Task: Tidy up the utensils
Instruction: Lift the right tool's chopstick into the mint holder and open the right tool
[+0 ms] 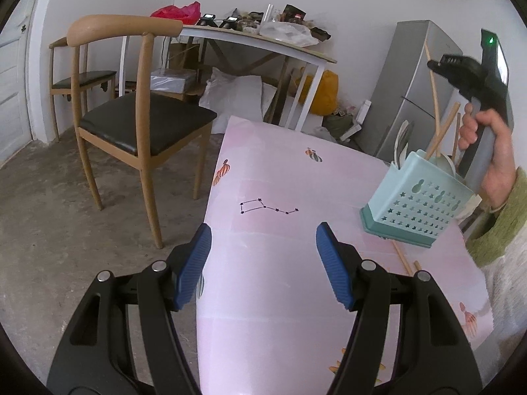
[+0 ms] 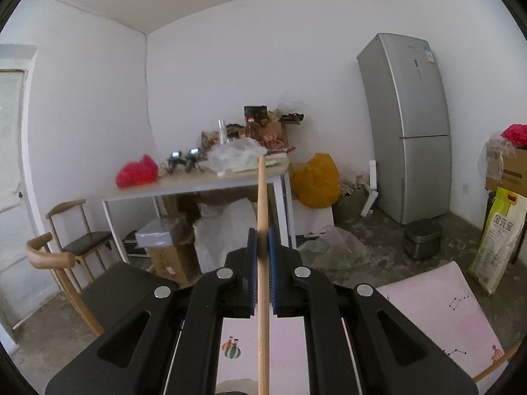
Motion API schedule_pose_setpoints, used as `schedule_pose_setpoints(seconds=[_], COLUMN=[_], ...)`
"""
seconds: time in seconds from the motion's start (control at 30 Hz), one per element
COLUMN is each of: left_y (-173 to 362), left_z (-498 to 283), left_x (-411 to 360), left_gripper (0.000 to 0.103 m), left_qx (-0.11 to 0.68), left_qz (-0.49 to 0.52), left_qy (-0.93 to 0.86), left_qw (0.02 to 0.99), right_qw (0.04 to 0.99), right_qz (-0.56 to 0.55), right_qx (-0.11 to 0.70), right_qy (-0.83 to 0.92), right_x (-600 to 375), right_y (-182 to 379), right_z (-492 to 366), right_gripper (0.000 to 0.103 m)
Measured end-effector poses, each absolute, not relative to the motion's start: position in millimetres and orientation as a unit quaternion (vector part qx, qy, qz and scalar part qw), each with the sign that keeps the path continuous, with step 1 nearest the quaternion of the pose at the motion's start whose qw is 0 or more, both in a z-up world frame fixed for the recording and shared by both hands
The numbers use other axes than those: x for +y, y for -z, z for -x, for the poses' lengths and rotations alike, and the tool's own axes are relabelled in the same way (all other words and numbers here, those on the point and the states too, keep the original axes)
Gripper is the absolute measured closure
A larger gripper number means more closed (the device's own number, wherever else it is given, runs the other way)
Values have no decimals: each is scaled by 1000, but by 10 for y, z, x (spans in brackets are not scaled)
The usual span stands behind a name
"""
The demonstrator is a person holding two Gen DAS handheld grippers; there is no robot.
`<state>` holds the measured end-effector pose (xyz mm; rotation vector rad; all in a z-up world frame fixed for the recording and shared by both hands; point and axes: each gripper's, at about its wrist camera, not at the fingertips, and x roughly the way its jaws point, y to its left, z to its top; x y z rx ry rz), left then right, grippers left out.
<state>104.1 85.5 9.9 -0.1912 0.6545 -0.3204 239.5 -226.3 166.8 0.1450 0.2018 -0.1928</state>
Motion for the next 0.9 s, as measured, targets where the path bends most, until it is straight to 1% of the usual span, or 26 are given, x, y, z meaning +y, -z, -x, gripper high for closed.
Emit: schedule_pose_setpoints(seconds=[0.17,0.37,0.6,0.7,0.73,0.77,0.83,0.9], left_y=[-103,-95,-112,-118,-114,-110,-106,-102], left_z=[-1053,-1054,-1064,-1050,-1044,-1040,-1041,-1032], left_x=[859,895,963,985,987,985,988,964], left_gripper=[41,41,41,41,41,41,41,41], left_qx=[315,315,314,314,316,318,321,323], left_qz=[90,92,91,89,87,86,87,88], left_qy=[158,155,152,150,149,149,149,151], left_qw=[931,932,933,933,933,933,931,930], right_qw=[986,986,986,984,984,984,985,986], right_qz=[-59,-45,-2,16,18,18,15,7], right_qx=[106,110,136,149,151,150,142,139], right_qy=[110,113,94,93,95,96,92,96], right_x=[-2271,-2242,-2123,-2087,-2086,-2088,-2094,-2109], right_y=[-1483,-1398,-1219,-1201,-1216,-1234,-1292,-1334], right_z=[-2436,-2355,-1965,-1745,-1654,-1586,-1375,-1192], right_gripper=[96,96,95,93,83,66,53,49])
